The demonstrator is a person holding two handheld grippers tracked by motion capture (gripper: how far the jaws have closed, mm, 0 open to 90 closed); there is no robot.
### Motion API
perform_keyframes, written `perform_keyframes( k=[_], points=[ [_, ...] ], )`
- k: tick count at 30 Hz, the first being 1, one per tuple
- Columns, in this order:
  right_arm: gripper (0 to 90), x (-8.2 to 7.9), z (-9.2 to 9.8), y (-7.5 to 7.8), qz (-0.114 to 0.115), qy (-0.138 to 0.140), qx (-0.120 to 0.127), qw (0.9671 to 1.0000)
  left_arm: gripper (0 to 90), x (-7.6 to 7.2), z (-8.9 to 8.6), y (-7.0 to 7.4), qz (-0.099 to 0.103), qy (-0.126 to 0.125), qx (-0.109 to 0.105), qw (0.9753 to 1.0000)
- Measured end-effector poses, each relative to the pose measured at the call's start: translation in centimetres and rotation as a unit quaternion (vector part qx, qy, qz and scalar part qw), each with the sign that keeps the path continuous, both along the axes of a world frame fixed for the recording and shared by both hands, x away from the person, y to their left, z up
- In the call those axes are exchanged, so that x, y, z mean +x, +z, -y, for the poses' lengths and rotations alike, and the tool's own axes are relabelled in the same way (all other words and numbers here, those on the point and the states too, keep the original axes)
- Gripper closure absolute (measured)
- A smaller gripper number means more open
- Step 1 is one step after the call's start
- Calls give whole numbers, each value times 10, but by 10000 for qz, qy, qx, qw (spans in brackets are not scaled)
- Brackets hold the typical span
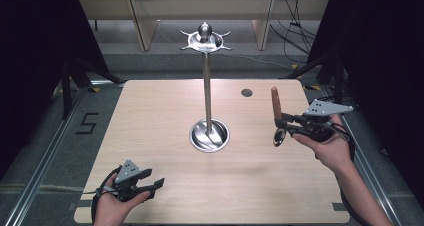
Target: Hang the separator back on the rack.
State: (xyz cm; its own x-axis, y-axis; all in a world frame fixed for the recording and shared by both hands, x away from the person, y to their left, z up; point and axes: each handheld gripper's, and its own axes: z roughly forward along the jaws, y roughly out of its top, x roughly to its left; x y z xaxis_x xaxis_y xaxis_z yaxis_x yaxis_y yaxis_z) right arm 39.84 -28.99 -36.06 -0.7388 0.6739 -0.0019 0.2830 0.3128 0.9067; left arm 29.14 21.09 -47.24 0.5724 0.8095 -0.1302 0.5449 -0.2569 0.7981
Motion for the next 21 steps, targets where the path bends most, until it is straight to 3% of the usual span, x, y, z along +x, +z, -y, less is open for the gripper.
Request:
perform_keyframes(
  k=[3,4,7,10,13,15,21],
  points=[
    [696,1,0,3,-13,60,-72,10000,404,0,0,0,8,-3,-3,10000],
    [695,2,-1,3,107,51,-42,9999,404,0,0,0,10,-3,-3,10000],
    [696,3,-3,7,45,71,-80,9999,404,0,0,0,10,-4,-2,10000],
    [696,5,-6,10,178,81,-51,9998,404,0,0,0,9,-2,-2,10000],
    [696,4,-7,14,32,115,-85,9999,404,0,0,0,11,5,-9,10000],
    [696,5,-10,15,161,99,-89,9998,404,0,0,0,8,0,-7,10000],
    [696,8,-13,19,221,158,-88,9996,404,0,0,0,11,3,2,10000]
  ],
)
